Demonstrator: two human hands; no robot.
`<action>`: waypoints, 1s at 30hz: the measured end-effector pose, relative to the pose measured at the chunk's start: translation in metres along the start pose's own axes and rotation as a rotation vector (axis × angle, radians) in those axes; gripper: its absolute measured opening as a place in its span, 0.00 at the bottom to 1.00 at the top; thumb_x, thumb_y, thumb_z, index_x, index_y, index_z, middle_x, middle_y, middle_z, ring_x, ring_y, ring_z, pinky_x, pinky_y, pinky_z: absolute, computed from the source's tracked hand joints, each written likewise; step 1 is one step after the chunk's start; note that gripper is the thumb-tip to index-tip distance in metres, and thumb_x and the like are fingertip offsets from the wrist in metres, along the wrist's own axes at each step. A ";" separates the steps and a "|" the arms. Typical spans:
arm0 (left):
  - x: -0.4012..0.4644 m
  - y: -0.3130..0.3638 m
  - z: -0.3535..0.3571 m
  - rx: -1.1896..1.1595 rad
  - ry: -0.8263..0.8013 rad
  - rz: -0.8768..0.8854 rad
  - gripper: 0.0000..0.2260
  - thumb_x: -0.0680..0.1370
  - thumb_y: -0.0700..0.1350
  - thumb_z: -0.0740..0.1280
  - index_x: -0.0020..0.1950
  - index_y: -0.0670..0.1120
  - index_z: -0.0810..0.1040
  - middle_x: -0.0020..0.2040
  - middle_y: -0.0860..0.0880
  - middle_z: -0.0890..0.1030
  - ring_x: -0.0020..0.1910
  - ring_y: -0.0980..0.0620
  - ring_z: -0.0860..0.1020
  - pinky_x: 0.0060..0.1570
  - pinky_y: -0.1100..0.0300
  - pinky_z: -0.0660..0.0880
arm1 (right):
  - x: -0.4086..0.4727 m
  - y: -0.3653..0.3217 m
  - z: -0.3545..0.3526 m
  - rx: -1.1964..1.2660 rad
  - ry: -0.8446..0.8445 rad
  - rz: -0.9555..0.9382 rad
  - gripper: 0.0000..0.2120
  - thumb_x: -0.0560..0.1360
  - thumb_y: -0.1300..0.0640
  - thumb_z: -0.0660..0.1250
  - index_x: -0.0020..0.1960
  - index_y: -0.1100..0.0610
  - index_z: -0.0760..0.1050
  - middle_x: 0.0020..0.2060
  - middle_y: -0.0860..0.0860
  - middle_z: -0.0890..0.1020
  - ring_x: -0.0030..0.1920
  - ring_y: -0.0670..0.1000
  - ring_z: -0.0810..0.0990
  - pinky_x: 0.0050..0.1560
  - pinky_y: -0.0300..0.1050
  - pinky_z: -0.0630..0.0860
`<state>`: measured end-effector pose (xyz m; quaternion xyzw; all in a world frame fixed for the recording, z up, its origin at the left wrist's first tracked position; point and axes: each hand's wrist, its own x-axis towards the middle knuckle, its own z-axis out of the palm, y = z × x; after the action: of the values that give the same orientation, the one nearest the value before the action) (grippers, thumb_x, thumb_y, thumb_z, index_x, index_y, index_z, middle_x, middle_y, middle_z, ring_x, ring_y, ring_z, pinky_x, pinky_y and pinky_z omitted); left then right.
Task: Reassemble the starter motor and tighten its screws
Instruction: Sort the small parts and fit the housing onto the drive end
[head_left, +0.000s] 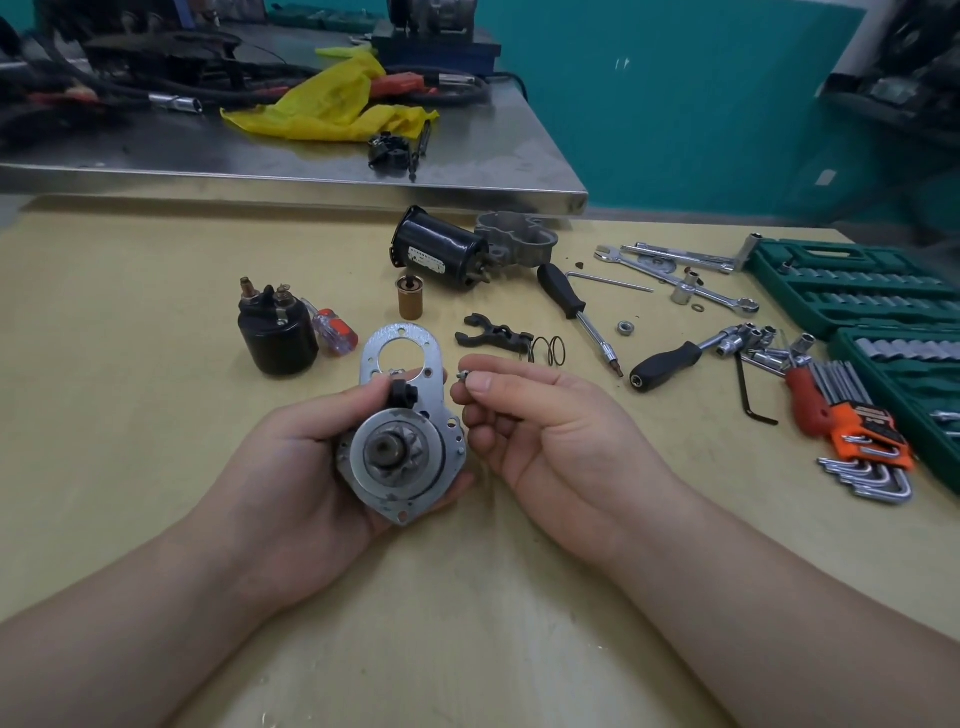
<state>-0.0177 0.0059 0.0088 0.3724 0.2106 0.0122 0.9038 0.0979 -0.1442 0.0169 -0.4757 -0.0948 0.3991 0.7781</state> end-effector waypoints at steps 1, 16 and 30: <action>0.000 0.000 0.000 0.001 -0.003 -0.001 0.22 0.85 0.48 0.63 0.76 0.39 0.76 0.65 0.38 0.82 0.64 0.36 0.80 0.62 0.39 0.79 | 0.000 0.000 0.000 -0.005 0.000 -0.007 0.09 0.68 0.66 0.76 0.47 0.62 0.88 0.40 0.58 0.86 0.35 0.48 0.82 0.35 0.38 0.79; 0.001 -0.005 -0.005 0.095 -0.025 0.067 0.18 0.80 0.47 0.66 0.67 0.43 0.85 0.62 0.39 0.84 0.55 0.40 0.84 0.69 0.35 0.74 | -0.004 0.006 0.000 -0.286 0.018 -0.114 0.07 0.69 0.58 0.78 0.47 0.54 0.89 0.43 0.57 0.86 0.43 0.57 0.80 0.44 0.53 0.77; 0.000 -0.007 -0.008 0.183 -0.054 0.148 0.19 0.77 0.47 0.70 0.67 0.45 0.85 0.63 0.39 0.85 0.56 0.42 0.85 0.56 0.43 0.79 | -0.008 0.005 0.002 -0.436 0.047 -0.236 0.05 0.76 0.61 0.78 0.45 0.51 0.88 0.45 0.54 0.89 0.37 0.46 0.76 0.37 0.40 0.72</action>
<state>-0.0216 0.0059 -0.0014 0.4681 0.1585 0.0495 0.8679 0.0887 -0.1472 0.0158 -0.6271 -0.2152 0.2644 0.7004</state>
